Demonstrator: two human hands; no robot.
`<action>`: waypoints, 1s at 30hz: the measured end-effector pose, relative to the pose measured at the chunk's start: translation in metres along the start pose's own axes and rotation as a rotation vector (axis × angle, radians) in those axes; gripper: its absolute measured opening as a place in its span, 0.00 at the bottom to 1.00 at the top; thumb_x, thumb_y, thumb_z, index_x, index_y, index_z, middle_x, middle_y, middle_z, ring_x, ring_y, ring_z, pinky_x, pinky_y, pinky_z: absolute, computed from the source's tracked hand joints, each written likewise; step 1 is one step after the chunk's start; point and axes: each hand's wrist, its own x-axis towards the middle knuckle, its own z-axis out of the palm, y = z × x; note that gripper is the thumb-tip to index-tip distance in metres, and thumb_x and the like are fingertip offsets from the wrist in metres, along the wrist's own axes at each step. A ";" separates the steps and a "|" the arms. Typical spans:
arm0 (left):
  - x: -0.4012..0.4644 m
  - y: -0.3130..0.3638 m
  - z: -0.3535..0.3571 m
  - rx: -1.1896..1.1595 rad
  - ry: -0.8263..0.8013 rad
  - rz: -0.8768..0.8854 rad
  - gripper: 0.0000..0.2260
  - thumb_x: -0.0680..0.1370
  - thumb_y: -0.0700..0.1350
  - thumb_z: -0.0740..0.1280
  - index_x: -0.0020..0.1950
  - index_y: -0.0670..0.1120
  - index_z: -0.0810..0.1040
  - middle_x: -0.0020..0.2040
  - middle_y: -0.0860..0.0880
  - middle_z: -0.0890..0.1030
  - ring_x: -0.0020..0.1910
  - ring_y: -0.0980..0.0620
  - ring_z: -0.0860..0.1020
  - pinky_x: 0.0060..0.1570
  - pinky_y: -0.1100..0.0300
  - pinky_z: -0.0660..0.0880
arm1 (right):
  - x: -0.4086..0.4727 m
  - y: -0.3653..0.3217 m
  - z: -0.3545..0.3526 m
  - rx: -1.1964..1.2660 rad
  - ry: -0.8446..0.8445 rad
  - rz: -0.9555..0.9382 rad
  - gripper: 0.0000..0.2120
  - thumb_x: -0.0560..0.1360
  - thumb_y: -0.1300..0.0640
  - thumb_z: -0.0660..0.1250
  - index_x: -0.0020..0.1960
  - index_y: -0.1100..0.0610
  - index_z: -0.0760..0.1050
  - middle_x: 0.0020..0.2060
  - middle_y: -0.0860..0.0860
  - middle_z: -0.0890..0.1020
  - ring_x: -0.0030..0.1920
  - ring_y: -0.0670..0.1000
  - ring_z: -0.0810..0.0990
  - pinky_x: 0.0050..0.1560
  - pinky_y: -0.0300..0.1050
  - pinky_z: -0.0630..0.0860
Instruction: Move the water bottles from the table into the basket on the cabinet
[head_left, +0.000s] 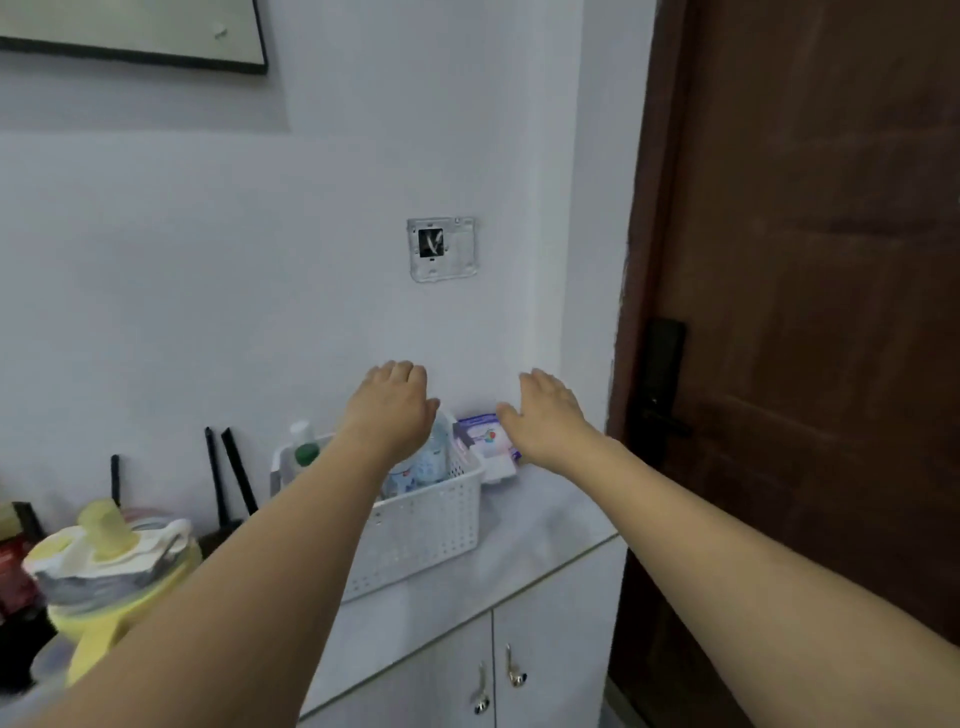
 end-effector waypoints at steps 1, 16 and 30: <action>0.000 0.020 -0.005 -0.009 -0.001 0.035 0.18 0.82 0.51 0.56 0.65 0.39 0.69 0.66 0.39 0.72 0.66 0.40 0.68 0.67 0.50 0.61 | -0.015 0.014 -0.012 -0.013 -0.007 0.016 0.28 0.81 0.49 0.54 0.75 0.65 0.56 0.76 0.62 0.57 0.76 0.59 0.54 0.74 0.50 0.50; -0.029 0.348 -0.127 -0.468 0.009 0.742 0.23 0.83 0.50 0.54 0.75 0.40 0.61 0.75 0.43 0.64 0.73 0.45 0.62 0.71 0.51 0.61 | -0.283 0.177 -0.213 -0.224 0.168 0.610 0.34 0.80 0.45 0.56 0.78 0.61 0.48 0.79 0.57 0.48 0.78 0.57 0.46 0.75 0.50 0.48; -0.255 0.592 -0.291 -0.948 0.409 1.585 0.20 0.82 0.48 0.56 0.72 0.42 0.66 0.72 0.46 0.70 0.70 0.48 0.67 0.66 0.54 0.66 | -0.633 0.151 -0.306 -0.416 0.460 1.347 0.29 0.79 0.50 0.57 0.75 0.62 0.56 0.76 0.57 0.57 0.76 0.57 0.54 0.72 0.53 0.56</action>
